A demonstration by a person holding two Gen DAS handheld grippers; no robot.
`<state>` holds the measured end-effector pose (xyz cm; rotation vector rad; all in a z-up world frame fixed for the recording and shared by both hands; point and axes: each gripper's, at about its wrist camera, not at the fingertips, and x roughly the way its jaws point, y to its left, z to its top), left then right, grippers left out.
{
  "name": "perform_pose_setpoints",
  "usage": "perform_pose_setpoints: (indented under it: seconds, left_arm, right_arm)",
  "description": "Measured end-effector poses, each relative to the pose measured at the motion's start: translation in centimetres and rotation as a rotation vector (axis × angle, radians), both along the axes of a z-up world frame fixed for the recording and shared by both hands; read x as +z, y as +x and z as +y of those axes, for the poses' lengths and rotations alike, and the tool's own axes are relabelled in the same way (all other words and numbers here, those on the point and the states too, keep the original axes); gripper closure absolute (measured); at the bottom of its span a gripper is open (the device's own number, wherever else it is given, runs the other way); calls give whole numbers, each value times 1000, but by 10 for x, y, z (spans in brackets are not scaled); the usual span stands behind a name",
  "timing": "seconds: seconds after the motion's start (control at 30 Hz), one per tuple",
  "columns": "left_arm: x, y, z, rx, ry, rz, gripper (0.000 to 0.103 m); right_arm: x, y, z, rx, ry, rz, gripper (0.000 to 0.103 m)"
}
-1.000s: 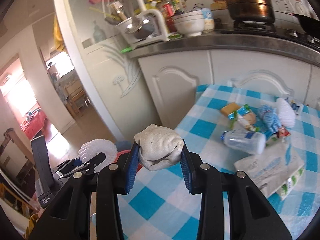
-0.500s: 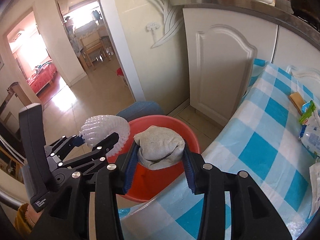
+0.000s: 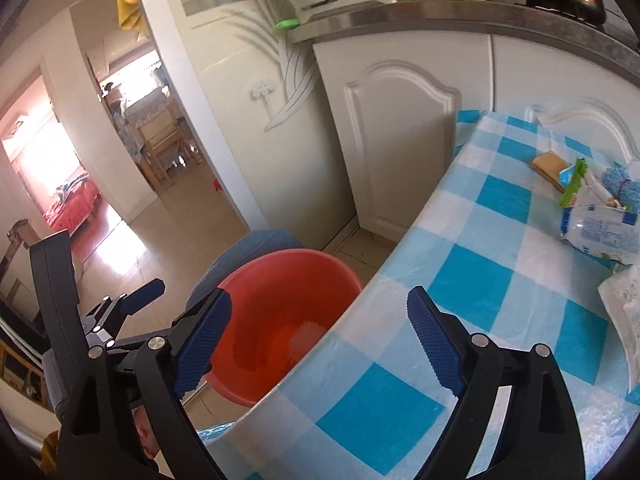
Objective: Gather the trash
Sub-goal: 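Carry both items to the red bucket and open both grippers to drop them, then return both tools to the table above the remaining trash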
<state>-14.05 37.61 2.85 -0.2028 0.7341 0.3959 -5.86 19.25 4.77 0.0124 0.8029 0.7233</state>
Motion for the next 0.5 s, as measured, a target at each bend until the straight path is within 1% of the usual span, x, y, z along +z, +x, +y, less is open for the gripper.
perform_pose_setpoints:
  seconds: [0.17, 0.3, 0.5]
  left_arm:
    - [20, 7, -29, -49, 27, -23, 9]
    - [32, 13, -55, -97, 67, -36, 8]
    - [45, 18, -84, -145, 96, -47, 7]
  right_arm:
    - [11, 0, -38, -79, 64, -18, 10]
    - [14, 0, -63, -128, 105, -18, 9]
    - [17, -1, -90, -177, 121, -44, 9]
